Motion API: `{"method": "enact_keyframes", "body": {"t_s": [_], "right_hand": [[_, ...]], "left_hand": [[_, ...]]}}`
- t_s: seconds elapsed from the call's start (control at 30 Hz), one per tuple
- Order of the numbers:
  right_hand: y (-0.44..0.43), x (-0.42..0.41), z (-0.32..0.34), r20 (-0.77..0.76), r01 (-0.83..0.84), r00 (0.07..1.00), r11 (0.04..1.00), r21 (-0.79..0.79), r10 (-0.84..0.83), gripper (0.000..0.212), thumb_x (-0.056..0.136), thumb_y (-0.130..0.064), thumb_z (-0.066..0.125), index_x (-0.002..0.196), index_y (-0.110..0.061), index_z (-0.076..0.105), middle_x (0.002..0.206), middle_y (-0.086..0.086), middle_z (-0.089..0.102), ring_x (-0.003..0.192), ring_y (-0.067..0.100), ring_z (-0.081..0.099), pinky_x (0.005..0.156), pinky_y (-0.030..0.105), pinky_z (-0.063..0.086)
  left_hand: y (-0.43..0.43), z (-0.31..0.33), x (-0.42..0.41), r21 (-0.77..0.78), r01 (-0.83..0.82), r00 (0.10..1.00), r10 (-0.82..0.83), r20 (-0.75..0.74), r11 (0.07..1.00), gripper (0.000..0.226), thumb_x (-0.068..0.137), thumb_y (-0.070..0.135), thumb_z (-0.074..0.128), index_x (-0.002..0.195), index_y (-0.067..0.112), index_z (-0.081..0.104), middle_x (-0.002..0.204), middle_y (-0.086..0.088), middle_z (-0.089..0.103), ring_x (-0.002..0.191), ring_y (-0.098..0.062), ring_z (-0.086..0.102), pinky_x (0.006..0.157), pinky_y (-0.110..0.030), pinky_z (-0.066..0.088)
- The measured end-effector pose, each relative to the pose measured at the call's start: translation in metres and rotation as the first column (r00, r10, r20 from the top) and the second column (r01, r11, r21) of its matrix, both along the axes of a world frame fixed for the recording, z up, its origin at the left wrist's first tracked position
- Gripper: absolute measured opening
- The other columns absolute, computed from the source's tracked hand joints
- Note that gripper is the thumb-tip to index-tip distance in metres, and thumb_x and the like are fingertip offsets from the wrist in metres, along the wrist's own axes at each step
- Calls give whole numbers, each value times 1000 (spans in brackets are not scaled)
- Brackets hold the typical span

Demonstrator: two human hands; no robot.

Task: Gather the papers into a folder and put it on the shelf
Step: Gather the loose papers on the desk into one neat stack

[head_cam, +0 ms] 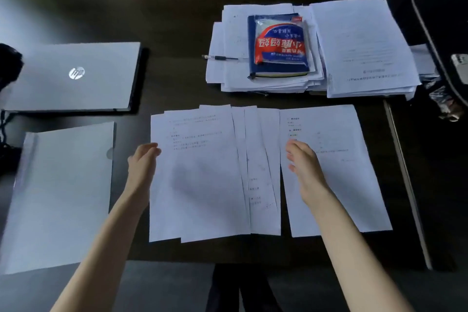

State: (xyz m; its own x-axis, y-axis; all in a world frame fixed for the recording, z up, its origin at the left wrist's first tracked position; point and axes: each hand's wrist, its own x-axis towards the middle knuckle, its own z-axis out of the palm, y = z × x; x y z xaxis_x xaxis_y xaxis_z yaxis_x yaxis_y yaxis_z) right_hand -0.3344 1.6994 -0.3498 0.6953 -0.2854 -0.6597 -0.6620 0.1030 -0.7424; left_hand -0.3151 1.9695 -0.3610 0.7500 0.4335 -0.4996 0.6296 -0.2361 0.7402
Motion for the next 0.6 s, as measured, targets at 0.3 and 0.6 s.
{"method": "enact_keyframes", "body": {"t_s": [0.3, 0.6], "right_hand": [[21, -1, -35, -111, -24, 994, 987, -161, 6, 48, 86, -14, 46, 129, 4, 40, 140, 23, 33, 130, 36, 32, 107, 53, 31], [40, 9, -36, -96, 2, 995, 995, -97, -12, 31, 75, -8, 44, 58, -25, 23, 59, -3, 24, 58, 18, 18, 54, 31, 13]], "left_hand": [[-1, -48, 8, 249, -32, 972, 88, -218, 968, 40, 85, 21, 42, 124, 11, 45, 141, -19, 27, 130, -35, 24, 110, -47, 22], [-40, -43, 12, 12, -3, 984, 5, -177, 1000, 41, 86, 19, 42, 126, 15, 50, 141, -11, 28, 130, -30, 24, 101, -38, 27]]}}
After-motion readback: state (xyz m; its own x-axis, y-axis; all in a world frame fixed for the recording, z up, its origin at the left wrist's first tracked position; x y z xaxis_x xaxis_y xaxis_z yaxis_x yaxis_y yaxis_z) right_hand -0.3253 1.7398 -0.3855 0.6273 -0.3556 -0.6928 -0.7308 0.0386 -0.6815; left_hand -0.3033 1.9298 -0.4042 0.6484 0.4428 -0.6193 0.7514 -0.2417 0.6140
